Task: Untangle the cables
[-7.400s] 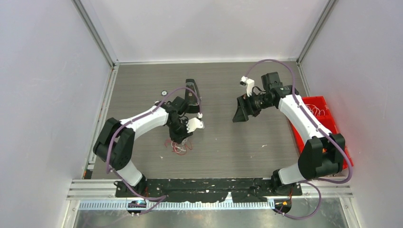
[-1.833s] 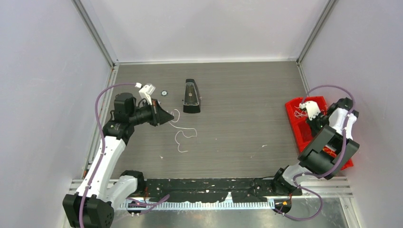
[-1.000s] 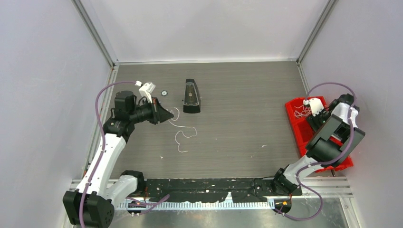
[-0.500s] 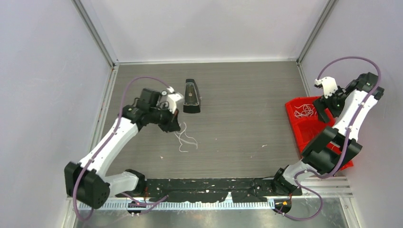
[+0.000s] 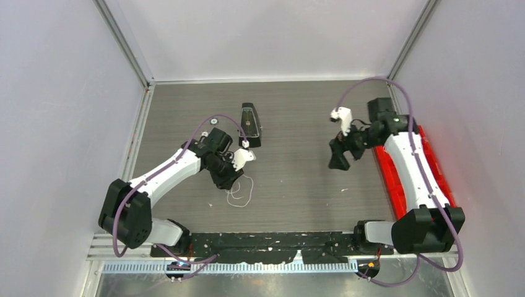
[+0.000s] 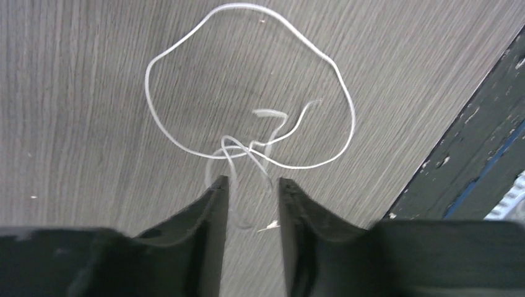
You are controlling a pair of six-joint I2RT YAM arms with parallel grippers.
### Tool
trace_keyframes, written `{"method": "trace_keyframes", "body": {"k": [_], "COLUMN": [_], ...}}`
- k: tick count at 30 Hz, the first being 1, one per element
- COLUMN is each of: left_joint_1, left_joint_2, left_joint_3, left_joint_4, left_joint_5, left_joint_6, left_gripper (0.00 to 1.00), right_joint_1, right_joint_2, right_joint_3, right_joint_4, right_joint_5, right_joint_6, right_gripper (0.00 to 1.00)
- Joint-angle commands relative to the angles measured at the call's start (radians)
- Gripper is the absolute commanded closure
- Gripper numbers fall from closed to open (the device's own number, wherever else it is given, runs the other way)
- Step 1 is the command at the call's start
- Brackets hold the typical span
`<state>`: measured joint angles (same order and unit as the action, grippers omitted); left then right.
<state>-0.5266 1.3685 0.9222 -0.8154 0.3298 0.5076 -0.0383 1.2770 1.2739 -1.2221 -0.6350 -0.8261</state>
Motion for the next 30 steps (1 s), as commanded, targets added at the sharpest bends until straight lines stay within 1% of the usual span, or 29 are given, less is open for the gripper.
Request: {"method": "trace_keyframes", "body": {"k": [1, 2, 3, 4, 5, 7, 8, 9, 10, 11, 12, 13, 14, 15, 16, 17, 18, 19, 22, 26, 28, 30], "left_joint_1": [0.026, 0.052, 0.091, 0.136, 0.185, 0.279, 0.325, 0.367, 0.413, 0.45, 0.492, 0.548, 0.579, 0.603, 0.623, 0.638, 0.648, 0.654, 0.659, 0.659, 0.662, 0.665], "left_joint_2": [0.023, 0.019, 0.011, -0.008, -0.02, -0.082, -0.119, -0.154, -0.19, -0.223, -0.254, -0.28, -0.305, -0.326, -0.348, -0.366, -0.385, -0.401, -0.455, -0.502, -0.52, -0.537], "left_joint_3": [0.059, 0.069, 0.075, 0.084, 0.092, 0.1, 0.096, 0.087, 0.076, 0.067, 0.058, 0.052, 0.047, 0.041, 0.034, 0.027, 0.019, 0.01, -0.016, -0.047, -0.057, -0.067], "left_joint_4": [0.035, 0.031, 0.03, 0.026, 0.024, 0.039, 0.063, 0.092, 0.127, 0.162, 0.192, 0.213, 0.228, 0.239, 0.248, 0.255, 0.261, 0.269, 0.299, 0.31, 0.302, 0.299], "left_joint_5": [0.076, 0.099, 0.132, 0.194, 0.227, 0.321, 0.348, 0.364, 0.37, 0.361, 0.348, 0.343, 0.334, 0.324, 0.317, 0.319, 0.32, 0.321, 0.322, 0.322, 0.318, 0.313], "left_joint_6": [-0.024, -0.041, -0.066, -0.088, -0.108, -0.162, -0.197, -0.241, -0.285, -0.341, -0.394, -0.433, -0.467, -0.494, -0.529, -0.558, -0.581, -0.604, -0.665, -0.7, -0.7, -0.7], "left_gripper": [0.55, 0.49, 0.44, 0.4, 0.36, 0.31, 0.26, 0.21, 0.18, 0.17, 0.16, 0.15, 0.14, 0.14, 0.14, 0.14, 0.14, 0.14, 0.14, 0.15, 0.15, 0.15], "right_joint_1": [0.188, 0.242, 0.268, 0.323, 0.353, 0.438, 0.497, 0.529, 0.594, 0.626, 0.692, 0.725, 0.793, 0.822, 0.882, 0.912, 0.969, 1.016, 1.078, 1.109, 1.118, 1.13], "right_joint_2": [-0.012, 0.0, 0.006, 0.02, 0.025, 0.052, 0.059, 0.079, 0.09, 0.114, 0.129, 0.159, 0.176, 0.216, 0.238, 0.283, 0.303, 0.351, 0.461, 0.643, 0.692, 0.732], "right_joint_3": [-0.057, -0.059, -0.058, -0.054, -0.053, -0.047, -0.04, -0.035, -0.025, -0.02, -0.009, -0.005, 0.014, 0.027, 0.059, 0.074, 0.112, 0.128, 0.239, 0.386, 0.443, 0.497], "right_joint_4": [0.28, 0.332, 0.358, 0.404, 0.427, 0.491, 0.529, 0.544, 0.573, 0.588, 0.621, 0.64, 0.665, 0.669, 0.671, 0.671, 0.67, 0.667, 0.623, 0.565, 0.553, 0.543], "right_joint_5": [-0.1, -0.093, -0.084, -0.056, -0.039, 0.032, 0.089, 0.119, 0.173, 0.204, 0.269, 0.364, 0.413, 0.482, 0.508, 0.57, 0.6, 0.666, 0.692, 0.608, 0.584, 0.615], "right_joint_6": [0.333, 0.362, 0.409, 0.429, 0.471, 0.526, 0.559, 0.572, 0.597, 0.613, 0.66, 0.693, 0.76, 0.783, 0.813, 0.83, 0.852, 0.858, 0.908, 0.979, 1.021, 1.07], "right_gripper": [0.01, 0.01, 0.01, 0.0, 0.0, 0.0, 0.01, 0.03, 0.04, 0.04, 0.05, 0.05, 0.05, 0.05, 0.05, 0.05, 0.05, 0.05, 0.05, 0.05, 0.05, 0.05]}}
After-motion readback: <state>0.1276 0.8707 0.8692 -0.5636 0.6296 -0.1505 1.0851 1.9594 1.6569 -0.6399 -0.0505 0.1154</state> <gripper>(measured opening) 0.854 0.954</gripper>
